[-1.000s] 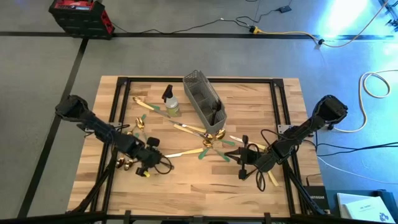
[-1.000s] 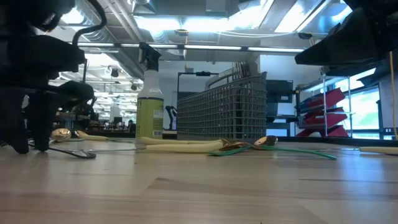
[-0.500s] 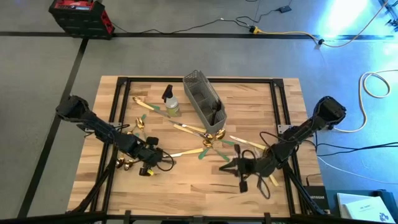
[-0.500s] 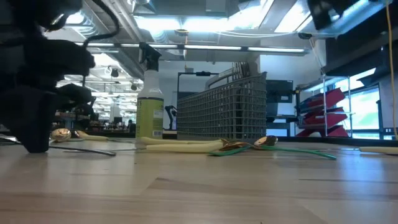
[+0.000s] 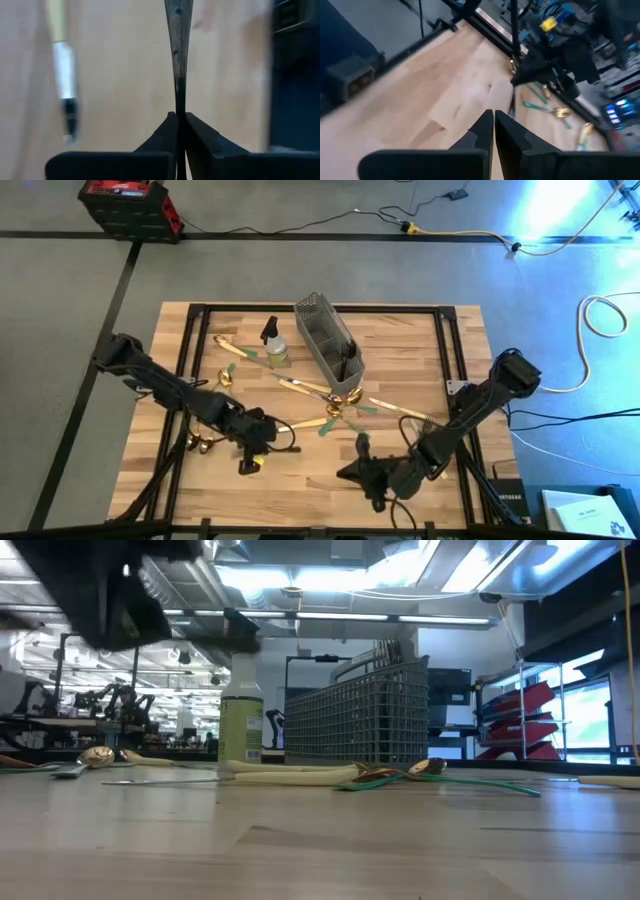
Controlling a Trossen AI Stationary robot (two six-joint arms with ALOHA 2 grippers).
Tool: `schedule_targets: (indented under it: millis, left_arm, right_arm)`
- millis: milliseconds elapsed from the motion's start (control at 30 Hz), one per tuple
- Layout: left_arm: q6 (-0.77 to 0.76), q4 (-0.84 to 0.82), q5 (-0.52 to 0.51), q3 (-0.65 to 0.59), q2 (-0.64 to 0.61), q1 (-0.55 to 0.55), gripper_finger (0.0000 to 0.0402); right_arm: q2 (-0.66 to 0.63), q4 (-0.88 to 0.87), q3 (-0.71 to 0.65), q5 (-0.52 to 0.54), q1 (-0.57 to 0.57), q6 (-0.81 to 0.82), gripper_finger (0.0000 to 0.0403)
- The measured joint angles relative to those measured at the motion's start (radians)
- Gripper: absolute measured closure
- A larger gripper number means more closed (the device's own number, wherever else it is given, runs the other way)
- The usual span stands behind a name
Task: Sort silverware
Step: Put the black fork into the gray silverware organizer
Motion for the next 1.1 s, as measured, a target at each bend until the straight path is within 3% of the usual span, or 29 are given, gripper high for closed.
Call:
schedule_targets:
  millis: [233,467,667,867,1100]
  left_arm:
    - [-0.04,0.001,0.097,0.086,0.0,0.058,0.0396]
    - [-0.041,0.002,0.127,0.107,-0.001,0.07,0.0396]
    - [-0.114,0.034,0.134,0.107,0.001,0.091,0.0396]
    - [-0.131,0.117,0.195,0.108,0.002,0.094,0.0396]
    - [-0.127,0.135,0.212,0.108,0.002,0.124,0.0396]
  right_arm:
    - [0.047,0.0,0.024,0.036,-0.006,-0.08,0.0375]
    - [0.075,0.046,0.033,0.207,-0.019,-0.131,0.0255]
    - [0.089,0.148,0.033,0.116,-0.079,-0.136,0.0168]
    - [0.127,0.189,0.033,0.085,-0.131,-0.153,0.016]
    - [0.162,0.23,0.033,0.089,-0.142,-0.155,0.02]
